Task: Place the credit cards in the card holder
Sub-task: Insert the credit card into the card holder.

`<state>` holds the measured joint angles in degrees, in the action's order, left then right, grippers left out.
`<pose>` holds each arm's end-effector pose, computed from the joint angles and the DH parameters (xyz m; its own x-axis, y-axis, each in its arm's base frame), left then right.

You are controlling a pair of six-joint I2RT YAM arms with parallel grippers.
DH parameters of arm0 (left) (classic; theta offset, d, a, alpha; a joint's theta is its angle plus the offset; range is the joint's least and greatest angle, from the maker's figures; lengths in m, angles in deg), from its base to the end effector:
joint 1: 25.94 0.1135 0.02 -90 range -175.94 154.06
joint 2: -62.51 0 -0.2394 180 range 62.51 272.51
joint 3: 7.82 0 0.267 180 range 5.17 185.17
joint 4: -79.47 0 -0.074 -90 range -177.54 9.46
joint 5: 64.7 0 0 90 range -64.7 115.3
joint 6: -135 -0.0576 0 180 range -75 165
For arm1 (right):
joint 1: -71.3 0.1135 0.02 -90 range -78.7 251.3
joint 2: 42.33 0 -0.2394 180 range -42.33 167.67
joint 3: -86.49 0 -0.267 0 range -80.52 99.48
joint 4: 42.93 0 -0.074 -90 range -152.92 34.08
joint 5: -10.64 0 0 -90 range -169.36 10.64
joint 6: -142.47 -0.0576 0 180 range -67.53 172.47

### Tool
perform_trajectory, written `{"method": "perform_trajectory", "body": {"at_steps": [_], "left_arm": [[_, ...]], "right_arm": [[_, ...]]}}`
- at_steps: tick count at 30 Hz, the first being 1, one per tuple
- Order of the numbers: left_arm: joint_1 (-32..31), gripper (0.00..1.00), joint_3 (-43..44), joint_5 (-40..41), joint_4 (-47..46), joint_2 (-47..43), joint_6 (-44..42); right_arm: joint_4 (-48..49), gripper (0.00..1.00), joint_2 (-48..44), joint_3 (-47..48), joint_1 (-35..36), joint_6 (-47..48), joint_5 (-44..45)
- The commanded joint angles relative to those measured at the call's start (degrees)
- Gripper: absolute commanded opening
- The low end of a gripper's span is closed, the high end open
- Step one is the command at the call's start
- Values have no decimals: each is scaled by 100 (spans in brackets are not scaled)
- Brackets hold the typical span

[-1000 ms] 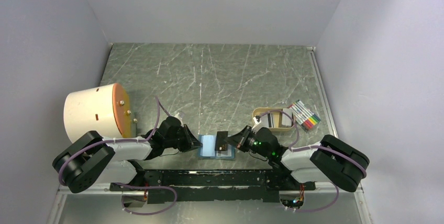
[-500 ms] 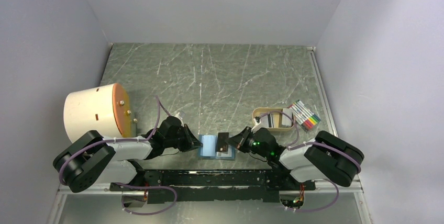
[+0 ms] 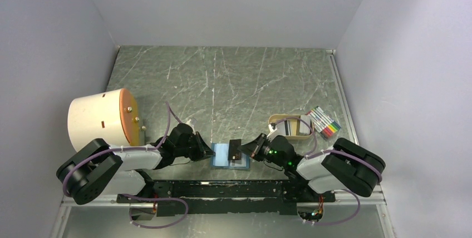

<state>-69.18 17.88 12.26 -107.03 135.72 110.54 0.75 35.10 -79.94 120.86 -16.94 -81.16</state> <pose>0.1582 -0.1666 0.0604 -0.9183 -0.3537 -0.1777 -0.1074 0.6547 -0.7482 0.1342 0.1603 0.0621 -0.8087 0.4936 -0.3199 -0.0648 0.4659 0.8825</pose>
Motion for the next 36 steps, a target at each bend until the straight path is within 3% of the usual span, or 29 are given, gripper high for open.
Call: {"method": "perform_trajectory", "body": {"at_steps": [1,5,15,21,29,36], "left_arm": [[-37,9,99,188,392,96,-177],[-37,9,81,179,372,110,-157],[-38,22,2,247,498,-135,-109],[-40,9,-76,264,436,-204,-59],[-38,9,-253,44,-35,56,88],[-51,9,-240,34,-103,139,78]], "right_arm": [[-150,0,-186,-173,36,34,16],[-54,0,-88,-213,38,-4,21],[722,0,681,-249,43,-110,-182],[845,0,760,-321,44,-230,-332],[-144,1,379,-243,79,-284,-419],[250,12,820,-156,130,-261,-541]]}}
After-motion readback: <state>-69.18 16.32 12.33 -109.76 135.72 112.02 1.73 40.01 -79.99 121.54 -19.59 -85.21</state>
